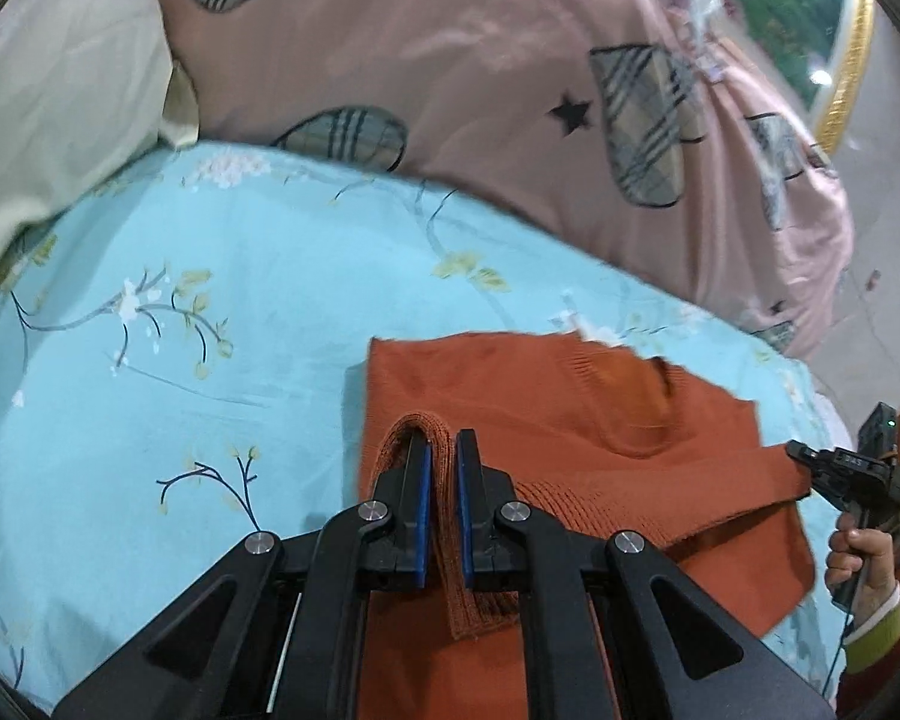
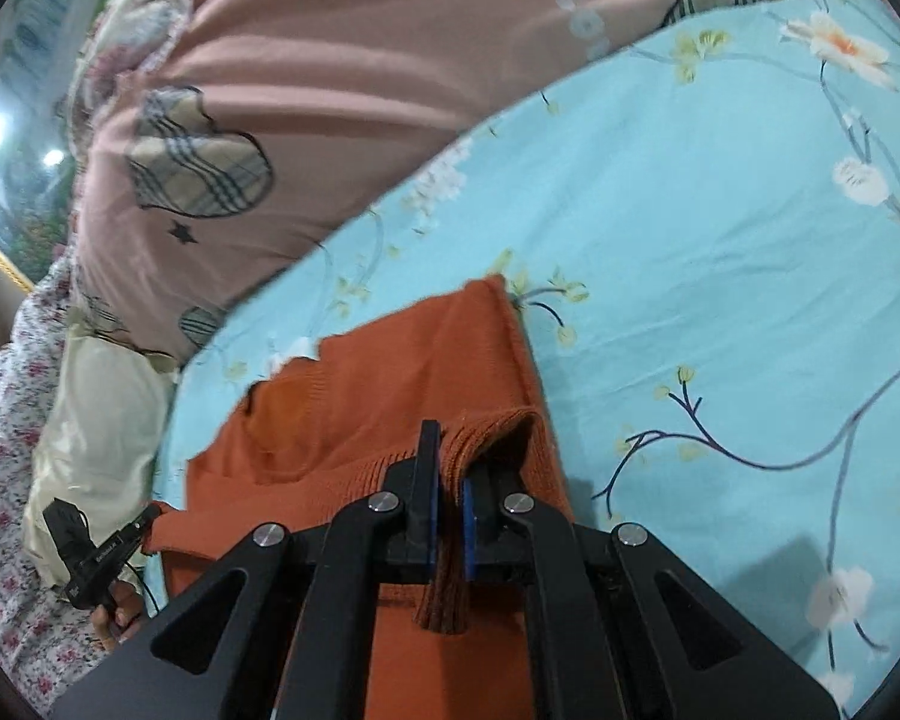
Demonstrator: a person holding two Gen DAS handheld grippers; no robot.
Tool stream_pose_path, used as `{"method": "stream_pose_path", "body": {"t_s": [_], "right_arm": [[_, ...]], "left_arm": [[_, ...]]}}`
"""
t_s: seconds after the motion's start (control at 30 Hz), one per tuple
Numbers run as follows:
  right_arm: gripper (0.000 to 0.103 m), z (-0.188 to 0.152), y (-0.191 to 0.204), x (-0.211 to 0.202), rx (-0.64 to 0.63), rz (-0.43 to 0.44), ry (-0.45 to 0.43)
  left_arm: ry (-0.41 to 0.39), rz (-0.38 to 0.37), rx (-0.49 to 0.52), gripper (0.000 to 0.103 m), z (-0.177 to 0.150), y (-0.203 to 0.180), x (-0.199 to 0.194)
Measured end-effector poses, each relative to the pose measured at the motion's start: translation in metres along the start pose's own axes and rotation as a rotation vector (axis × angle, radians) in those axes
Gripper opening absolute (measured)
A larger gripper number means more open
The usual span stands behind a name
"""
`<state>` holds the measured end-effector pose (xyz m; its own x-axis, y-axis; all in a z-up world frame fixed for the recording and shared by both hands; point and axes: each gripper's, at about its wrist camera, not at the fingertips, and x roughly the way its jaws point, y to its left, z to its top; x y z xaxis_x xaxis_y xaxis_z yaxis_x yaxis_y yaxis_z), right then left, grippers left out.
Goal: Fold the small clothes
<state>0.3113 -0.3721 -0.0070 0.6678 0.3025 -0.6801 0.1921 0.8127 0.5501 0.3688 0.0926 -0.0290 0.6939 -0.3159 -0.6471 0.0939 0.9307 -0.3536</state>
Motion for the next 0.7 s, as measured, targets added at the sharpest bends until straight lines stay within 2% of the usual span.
{"method": "stream_pose_path", "body": {"t_s": [0.07,0.13,0.17,0.2,0.23,0.27,0.33,0.43,0.53,0.6,0.63,0.67,0.7], "right_arm": [[0.007,-0.003,-0.004,0.008,0.007,-0.038,0.022],[0.008,-0.009,-0.002,-0.001,-0.007,-0.054,-0.004],[0.013,-0.012,0.002,-0.009,-0.02,-0.073,-0.028],[0.021,-0.015,0.006,-0.017,-0.038,-0.096,-0.059],[0.026,-0.021,0.013,-0.031,-0.069,-0.131,-0.11],[0.035,-0.027,0.019,-0.04,-0.095,-0.151,-0.15],[0.039,-0.041,0.032,-0.053,-0.148,-0.134,-0.173],[0.039,-0.064,0.058,-0.047,-0.253,-0.04,-0.069],[0.039,-0.098,0.088,-0.025,-0.41,0.062,0.1],[0.039,-0.112,0.099,-0.01,-0.5,0.043,0.176],[0.039,-0.116,0.103,-0.002,-0.536,0.022,0.207],[0.039,-0.119,0.105,0.007,-0.583,-0.009,0.234],[0.038,-0.118,0.107,0.012,-0.606,-0.021,0.236]], "left_arm": [[0.036,0.022,-0.015,0.008,0.0,0.007,0.02],[0.085,0.041,-0.023,0.013,-0.002,0.012,0.039],[0.092,0.03,-0.025,0.015,-0.004,0.012,0.041],[0.086,0.022,-0.027,0.016,-0.007,0.012,0.038],[0.075,0.009,-0.023,0.021,-0.01,0.009,0.032],[0.07,-0.011,-0.015,0.03,-0.015,0.006,0.025],[0.058,-0.049,0.004,0.038,-0.028,-0.005,0.008],[0.078,-0.101,0.064,0.04,-0.057,-0.031,-0.009],[0.146,-0.151,0.119,0.04,-0.087,-0.058,-0.005],[0.191,-0.149,0.159,0.04,-0.103,-0.073,0.005],[0.201,-0.139,0.176,0.044,-0.107,-0.078,0.009],[0.214,-0.14,0.191,0.054,-0.109,-0.082,0.014],[0.228,-0.167,0.202,0.06,-0.109,-0.085,0.019]]}}
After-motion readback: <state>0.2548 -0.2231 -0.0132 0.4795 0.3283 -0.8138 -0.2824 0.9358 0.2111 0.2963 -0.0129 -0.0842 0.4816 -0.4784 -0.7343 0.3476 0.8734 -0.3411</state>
